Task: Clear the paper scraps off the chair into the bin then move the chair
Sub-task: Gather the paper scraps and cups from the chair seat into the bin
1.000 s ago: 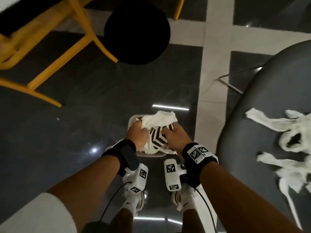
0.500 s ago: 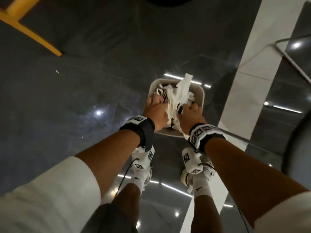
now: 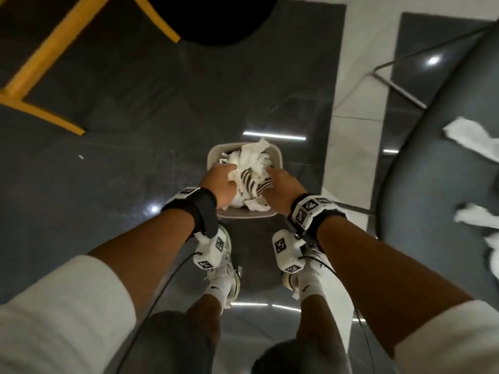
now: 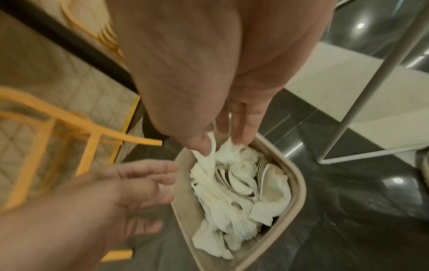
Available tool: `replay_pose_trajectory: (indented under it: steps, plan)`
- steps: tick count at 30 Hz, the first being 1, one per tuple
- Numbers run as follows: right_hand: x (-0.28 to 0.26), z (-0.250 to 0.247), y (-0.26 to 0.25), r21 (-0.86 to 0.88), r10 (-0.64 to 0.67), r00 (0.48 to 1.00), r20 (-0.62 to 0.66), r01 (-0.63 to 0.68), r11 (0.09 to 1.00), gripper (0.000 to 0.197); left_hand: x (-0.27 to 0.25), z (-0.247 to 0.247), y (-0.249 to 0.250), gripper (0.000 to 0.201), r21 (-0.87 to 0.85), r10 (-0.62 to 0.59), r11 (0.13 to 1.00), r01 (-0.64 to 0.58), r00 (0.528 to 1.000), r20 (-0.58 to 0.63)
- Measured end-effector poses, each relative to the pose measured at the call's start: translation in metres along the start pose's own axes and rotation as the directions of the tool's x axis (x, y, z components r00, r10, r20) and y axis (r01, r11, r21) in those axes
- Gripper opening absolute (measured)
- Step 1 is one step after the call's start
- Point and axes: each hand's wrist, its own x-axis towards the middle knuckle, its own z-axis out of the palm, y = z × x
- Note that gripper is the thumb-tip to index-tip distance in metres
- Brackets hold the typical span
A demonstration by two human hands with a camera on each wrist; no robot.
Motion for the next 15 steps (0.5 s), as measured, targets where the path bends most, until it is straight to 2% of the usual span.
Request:
replay_pose_trajectory:
  steps: [4, 7, 9, 12, 15]
  plan:
    - [-0.066, -0.058, 0.022, 0.229, -0.048, 0.993, -0.111, 0.073, 0.971, 0.022, -0.036, -0.023, 0.06, 0.038, 0.045, 0.08, 0.996, -0.078, 0.996, -0.041]
    - [-0.115, -0.108, 0.056, 0.409, 0.041, 0.967, -0.251, 0.067, 0.91, 0.016, -0.058, -0.023, 0.139, 0.031, 0.09, 0.198, 0.977, -0.194, 0.979, -0.045]
    - [-0.148, -0.139, 0.085, 0.48, 0.102, 0.944, -0.315, 0.066, 0.875, 0.015, -0.07, -0.008, 0.198, 0.03, 0.114, 0.31, 0.946, -0.304, 0.95, -0.04]
    - [-0.192, -0.174, 0.138, 0.522, 0.115, 0.923, -0.367, 0.102, 0.847, 0.015, -0.091, 0.038, 0.278, 0.036, 0.208, 0.515, 0.835, -0.509, 0.857, 0.028]
    - [-0.233, -0.193, 0.212, 0.407, 0.16, 0.903, -0.399, 0.017, 0.913, 0.02, -0.116, 0.105, 0.339, 0.056, 0.313, 0.644, 0.648, -0.694, 0.719, 0.262]
